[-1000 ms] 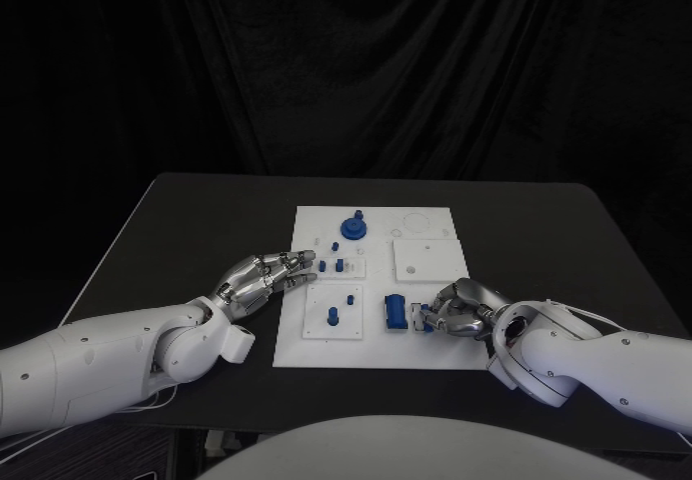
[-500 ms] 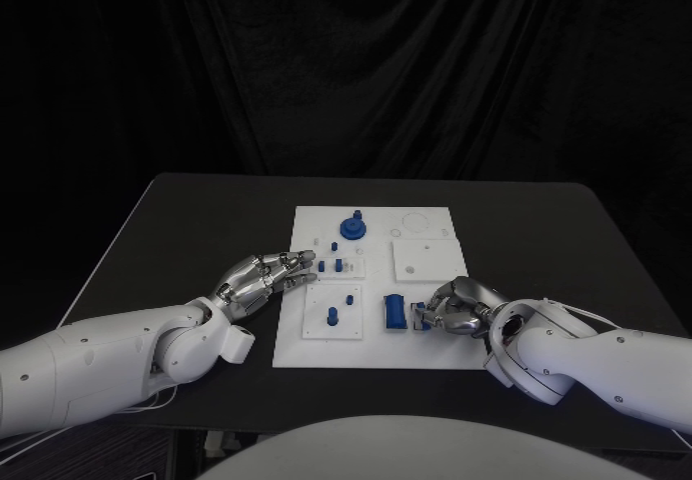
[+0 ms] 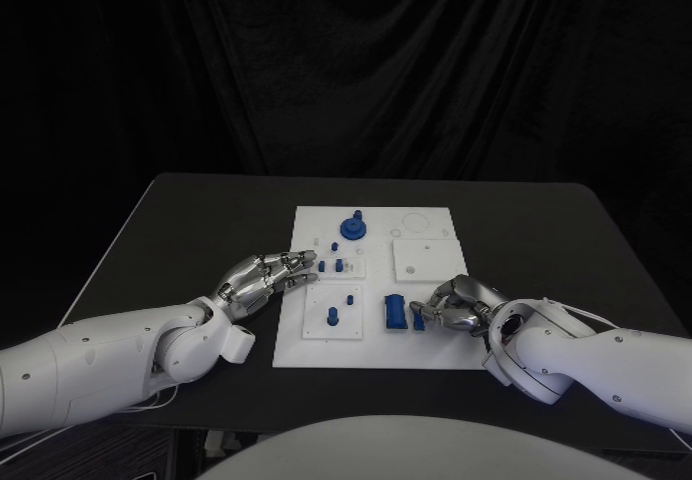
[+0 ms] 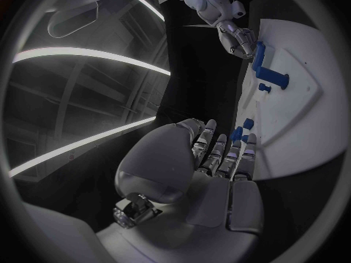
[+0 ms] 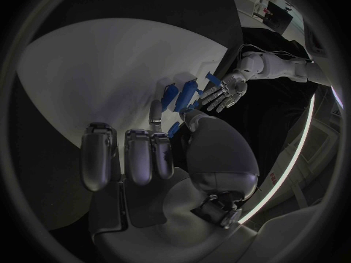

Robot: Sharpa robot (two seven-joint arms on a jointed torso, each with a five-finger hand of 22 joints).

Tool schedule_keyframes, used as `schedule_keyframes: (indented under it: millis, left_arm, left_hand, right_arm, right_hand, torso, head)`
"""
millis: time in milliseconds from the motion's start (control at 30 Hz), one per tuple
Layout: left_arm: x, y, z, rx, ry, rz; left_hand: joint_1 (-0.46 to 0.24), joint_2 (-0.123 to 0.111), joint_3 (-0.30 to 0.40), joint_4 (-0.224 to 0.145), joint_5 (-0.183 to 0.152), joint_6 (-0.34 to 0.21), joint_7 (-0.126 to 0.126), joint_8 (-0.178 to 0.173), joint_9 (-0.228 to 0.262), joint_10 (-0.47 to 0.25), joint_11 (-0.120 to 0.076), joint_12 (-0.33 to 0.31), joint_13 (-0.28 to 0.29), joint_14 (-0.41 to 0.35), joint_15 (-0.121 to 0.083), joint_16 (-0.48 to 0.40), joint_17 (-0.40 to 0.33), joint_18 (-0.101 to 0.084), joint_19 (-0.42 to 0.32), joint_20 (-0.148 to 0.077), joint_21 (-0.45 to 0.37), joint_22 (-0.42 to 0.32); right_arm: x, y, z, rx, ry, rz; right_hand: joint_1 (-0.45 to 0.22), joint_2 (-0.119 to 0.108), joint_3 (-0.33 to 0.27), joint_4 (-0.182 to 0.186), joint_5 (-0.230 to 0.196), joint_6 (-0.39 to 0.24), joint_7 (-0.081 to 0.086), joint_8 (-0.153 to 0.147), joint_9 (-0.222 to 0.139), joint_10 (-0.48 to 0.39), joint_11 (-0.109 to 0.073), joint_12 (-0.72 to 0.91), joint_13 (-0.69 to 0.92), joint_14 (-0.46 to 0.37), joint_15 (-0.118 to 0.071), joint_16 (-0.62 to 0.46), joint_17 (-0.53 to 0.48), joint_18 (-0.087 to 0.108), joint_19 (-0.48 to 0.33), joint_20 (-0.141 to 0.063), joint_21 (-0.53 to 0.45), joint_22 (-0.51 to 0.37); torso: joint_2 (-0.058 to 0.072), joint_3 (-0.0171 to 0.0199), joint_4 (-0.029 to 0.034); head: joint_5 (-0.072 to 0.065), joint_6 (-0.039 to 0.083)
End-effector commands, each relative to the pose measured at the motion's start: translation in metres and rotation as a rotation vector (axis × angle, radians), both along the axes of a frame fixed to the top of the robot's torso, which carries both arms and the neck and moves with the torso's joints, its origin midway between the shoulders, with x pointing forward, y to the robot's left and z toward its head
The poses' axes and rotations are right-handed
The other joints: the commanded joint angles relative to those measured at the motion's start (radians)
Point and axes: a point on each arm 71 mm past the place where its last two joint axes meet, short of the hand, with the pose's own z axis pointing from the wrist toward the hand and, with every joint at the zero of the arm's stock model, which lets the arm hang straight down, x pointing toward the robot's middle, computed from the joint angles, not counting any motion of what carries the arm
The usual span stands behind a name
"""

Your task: Assemble the parts on the task board

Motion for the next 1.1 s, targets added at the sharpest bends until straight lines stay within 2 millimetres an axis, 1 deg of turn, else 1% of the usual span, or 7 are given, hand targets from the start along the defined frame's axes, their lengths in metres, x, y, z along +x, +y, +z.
schedule_keyframes:
  millis: [33, 167, 233, 400, 600, 933, 1100]
  left_arm:
    - [0.0, -0.001, 0.004, -0.044, -0.039, 0.007]
    - [0.0, -0.001, 0.004, -0.044, -0.039, 0.007]
    - [0.0, -0.001, 0.004, -0.045, -0.04, 0.008]
    - [0.0, 0.0, 0.004, -0.044, -0.041, 0.01]
    - [-0.001, 0.002, 0.004, -0.04, -0.041, 0.015]
    - [-0.001, 0.002, 0.004, -0.04, -0.041, 0.015]
    - [-0.001, 0.002, 0.003, -0.04, -0.04, 0.014]
  left_hand:
    - [-0.008, 0.001, 0.005, 0.002, 0.006, -0.003, 0.005, 0.005, 0.001, -0.003, 0.006, 0.002, 0.001, -0.001, 0.002, 0.001, 0.001, 0.0, 0.005, 0.0, 0.001, -0.001]
    - [-0.008, 0.001, 0.006, 0.002, 0.006, -0.003, 0.005, 0.005, 0.001, -0.004, 0.006, 0.002, 0.0, -0.001, 0.002, 0.001, 0.001, 0.0, 0.004, 0.0, 0.001, -0.002]
    - [-0.008, 0.001, 0.006, 0.001, 0.006, -0.002, 0.006, 0.005, 0.001, -0.004, 0.006, 0.001, 0.0, -0.001, 0.002, 0.001, 0.001, 0.0, 0.005, 0.0, 0.001, -0.002]
    - [-0.008, 0.001, 0.007, 0.001, 0.006, -0.003, 0.006, 0.005, 0.001, -0.004, 0.006, 0.001, 0.0, -0.001, 0.002, 0.001, 0.001, 0.0, 0.005, 0.0, 0.001, -0.001]
    - [-0.008, 0.001, 0.007, 0.001, 0.006, -0.003, 0.006, 0.005, 0.001, -0.004, 0.006, 0.001, 0.0, -0.001, 0.002, 0.001, 0.001, 0.0, 0.005, 0.0, 0.001, -0.001]
    - [-0.009, 0.001, 0.008, 0.001, 0.007, -0.002, 0.006, 0.005, 0.001, -0.003, 0.007, 0.003, 0.001, -0.001, 0.002, 0.002, 0.001, 0.0, 0.005, 0.0, 0.001, -0.001]
    - [-0.009, 0.001, 0.008, 0.001, 0.007, -0.002, 0.006, 0.005, 0.001, -0.003, 0.007, 0.003, 0.001, -0.001, 0.002, 0.002, 0.001, 0.0, 0.005, 0.0, 0.001, -0.001]
  right_arm:
    - [0.0, -0.002, 0.0, 0.003, -0.011, -0.018]
    - [0.0, -0.003, 0.001, 0.009, -0.019, -0.019]
    - [-0.001, -0.005, 0.002, 0.012, -0.023, -0.018]
    - [-0.005, -0.01, 0.005, 0.017, -0.022, -0.016]
    - [-0.017, -0.019, 0.005, 0.015, 0.005, -0.015]
    - [-0.027, -0.026, 0.004, 0.008, 0.042, -0.005]
    - [-0.027, -0.023, 0.003, 0.008, 0.05, 0.006]
  right_hand:
    - [-0.025, 0.01, -0.025, 0.001, -0.014, 0.0, -0.004, 0.005, 0.002, 0.104, -0.001, 0.003, 0.263, 0.085, -0.003, 0.0, 0.153, -0.012, 0.047, 0.002, -0.002, 0.217]
    - [-0.024, 0.014, -0.031, -0.001, -0.007, 0.0, -0.005, 0.006, 0.003, 0.104, -0.002, 0.003, 0.263, 0.085, -0.003, 0.001, 0.154, -0.011, 0.047, 0.002, -0.002, 0.217]
    - [0.001, 0.015, -0.038, -0.009, 0.028, -0.003, -0.006, 0.01, 0.005, 0.104, -0.003, 0.003, 0.263, 0.085, -0.005, 0.001, 0.154, -0.012, 0.048, 0.0, -0.002, 0.217]
    - [0.051, 0.014, -0.052, -0.014, 0.073, -0.008, -0.006, 0.016, 0.01, 0.104, -0.003, 0.003, 0.263, 0.085, -0.005, 0.002, 0.154, -0.012, 0.048, -0.001, -0.001, 0.217]
    - [0.091, 0.01, -0.068, -0.019, 0.096, -0.009, -0.01, 0.044, 0.028, 0.104, -0.006, 0.003, 0.263, 0.085, -0.007, 0.003, 0.153, -0.012, 0.048, -0.002, -0.001, 0.217]
    - [0.159, 0.016, -0.11, -0.011, 0.1, -0.02, -0.036, 0.176, 0.123, 0.104, -0.029, 0.003, 0.263, 0.083, -0.025, -0.001, 0.144, -0.011, 0.046, -0.017, -0.004, 0.216]
    - [0.168, 0.021, -0.123, -0.007, 0.096, -0.027, -0.044, 0.219, 0.157, 0.104, -0.036, 0.003, 0.263, 0.083, -0.031, 0.0, 0.144, -0.011, 0.047, -0.023, -0.003, 0.216]
  torso:
    - [0.0, -0.0001, 0.0006]
    - [0.0, -0.0002, 0.0001]
    - [-0.001, -0.0001, 0.0006]
    - [-0.001, 0.0, 0.0009]
    - [-0.002, 0.0002, -0.0008]
    - [-0.001, 0.0003, -0.0014]
    - [-0.002, -0.0008, -0.0009]
  head:
    - [0.0, 0.0]
    - [0.0, 0.0]
    - [0.001, 0.0]
    - [0.006, 0.0]
    - [0.007, 0.0]
    - [0.004, 0.0]
    - [0.005, 0.0]
